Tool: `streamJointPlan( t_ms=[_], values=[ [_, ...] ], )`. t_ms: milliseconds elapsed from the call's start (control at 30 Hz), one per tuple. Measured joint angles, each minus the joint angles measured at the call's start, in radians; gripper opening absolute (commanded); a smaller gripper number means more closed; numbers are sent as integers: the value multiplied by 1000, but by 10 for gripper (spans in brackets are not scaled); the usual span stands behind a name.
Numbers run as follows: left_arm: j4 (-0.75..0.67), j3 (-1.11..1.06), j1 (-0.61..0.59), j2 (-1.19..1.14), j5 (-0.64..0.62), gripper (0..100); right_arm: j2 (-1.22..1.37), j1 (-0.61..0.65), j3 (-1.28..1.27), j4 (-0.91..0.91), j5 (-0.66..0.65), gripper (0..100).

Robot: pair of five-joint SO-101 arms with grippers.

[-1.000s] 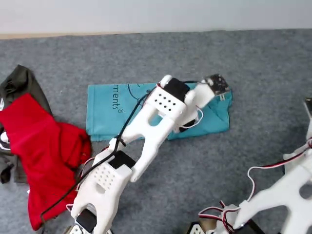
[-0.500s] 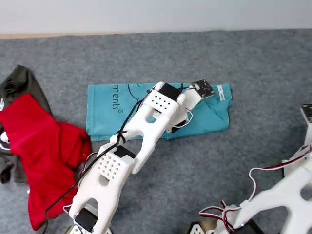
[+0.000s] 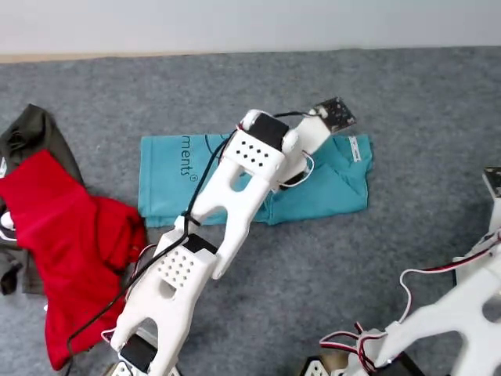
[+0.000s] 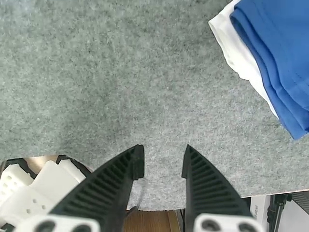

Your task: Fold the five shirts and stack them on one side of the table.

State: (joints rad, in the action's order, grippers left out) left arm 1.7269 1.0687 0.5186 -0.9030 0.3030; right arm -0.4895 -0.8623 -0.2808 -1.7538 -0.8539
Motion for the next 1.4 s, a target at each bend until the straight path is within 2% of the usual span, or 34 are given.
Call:
streamJointPlan(
  t_ms=[200, 500, 667, 900, 1033, 1133, 1300, 1400],
  values=[
    [0, 12, -44, 40, -14, 3, 0, 0, 0, 0, 0, 133],
    [2, -8, -331, 222, -127, 3, 0, 101, 0, 0, 12, 133],
    [5, -153, -522, 334, -173, 3, 0, 284, 0, 0, 180, 133],
    [5, -423, -738, 502, -196, 3, 0, 649, 3, 37, 503, 133],
    [3, -532, -760, 539, -196, 6, 0, 772, 8, 117, 577, 133],
    [-60, -611, -753, 539, -196, 58, 0, 810, 8, 140, 586, 133],
    [-183, -740, -733, 539, -239, 207, 0, 804, 8, 127, 588, 133],
    [-216, -776, -733, 539, -255, 226, 0, 760, 8, 101, 588, 133]
  ],
)
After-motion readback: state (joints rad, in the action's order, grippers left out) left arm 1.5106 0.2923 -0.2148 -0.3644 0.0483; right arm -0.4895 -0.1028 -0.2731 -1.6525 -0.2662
